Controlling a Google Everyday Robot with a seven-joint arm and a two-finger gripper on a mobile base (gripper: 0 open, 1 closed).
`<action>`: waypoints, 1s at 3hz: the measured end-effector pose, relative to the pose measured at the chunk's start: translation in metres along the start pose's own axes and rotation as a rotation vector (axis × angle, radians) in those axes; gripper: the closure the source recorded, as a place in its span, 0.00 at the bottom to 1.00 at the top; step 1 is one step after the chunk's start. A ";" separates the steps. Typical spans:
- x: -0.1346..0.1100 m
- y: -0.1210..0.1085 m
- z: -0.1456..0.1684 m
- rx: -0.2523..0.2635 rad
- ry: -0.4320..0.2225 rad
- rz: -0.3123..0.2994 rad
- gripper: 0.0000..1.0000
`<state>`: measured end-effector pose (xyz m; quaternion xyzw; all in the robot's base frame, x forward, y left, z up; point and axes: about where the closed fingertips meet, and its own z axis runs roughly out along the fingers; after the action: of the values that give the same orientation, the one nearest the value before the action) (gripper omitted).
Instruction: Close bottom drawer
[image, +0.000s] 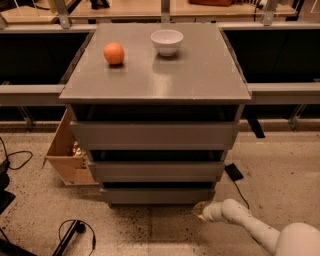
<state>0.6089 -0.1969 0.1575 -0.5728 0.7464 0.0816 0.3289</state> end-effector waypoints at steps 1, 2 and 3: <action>0.029 -0.019 -0.065 0.093 0.121 -0.050 0.96; 0.027 -0.061 -0.130 0.179 0.238 -0.169 1.00; 0.026 -0.080 -0.173 0.238 0.274 -0.165 1.00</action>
Offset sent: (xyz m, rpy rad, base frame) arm -0.2406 -0.0533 0.1383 -0.4458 0.1121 -0.0214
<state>0.6095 -0.3305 0.2964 -0.5948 0.7391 -0.1130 0.2954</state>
